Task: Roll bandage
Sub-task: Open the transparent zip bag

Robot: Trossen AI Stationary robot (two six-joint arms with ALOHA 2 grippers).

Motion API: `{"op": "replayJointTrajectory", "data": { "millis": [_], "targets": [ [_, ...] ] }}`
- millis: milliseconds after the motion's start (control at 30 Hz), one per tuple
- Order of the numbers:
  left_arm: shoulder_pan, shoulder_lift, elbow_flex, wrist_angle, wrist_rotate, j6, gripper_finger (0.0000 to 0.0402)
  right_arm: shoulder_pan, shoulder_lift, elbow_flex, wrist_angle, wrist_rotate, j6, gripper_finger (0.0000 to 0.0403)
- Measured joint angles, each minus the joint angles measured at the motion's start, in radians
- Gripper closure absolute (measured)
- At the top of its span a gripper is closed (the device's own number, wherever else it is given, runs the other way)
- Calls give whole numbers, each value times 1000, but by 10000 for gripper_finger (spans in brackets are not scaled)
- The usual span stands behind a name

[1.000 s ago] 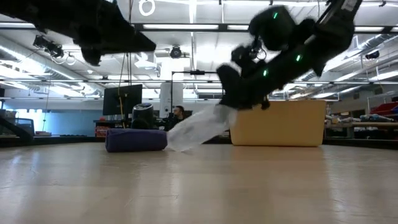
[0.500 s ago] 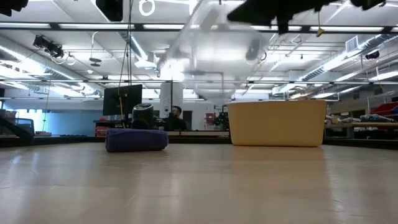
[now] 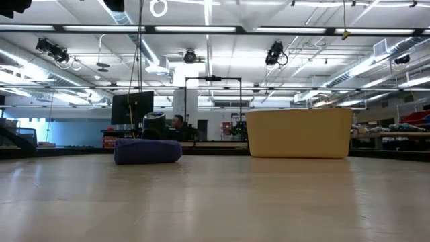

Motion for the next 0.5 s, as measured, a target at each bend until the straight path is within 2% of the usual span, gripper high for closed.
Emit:
{"op": "replayJointTrajectory", "data": {
  "millis": [67,233,500],
  "targets": [
    [0,0,0,78,-4,73,346,25,-5,4,23,1,-39,403],
    [0,0,0,216,70,227,324,77,-4,36,26,-15,-78,403],
    [13,0,4,271,139,297,304,111,4,51,30,-64,-92,403]
  ]
}}
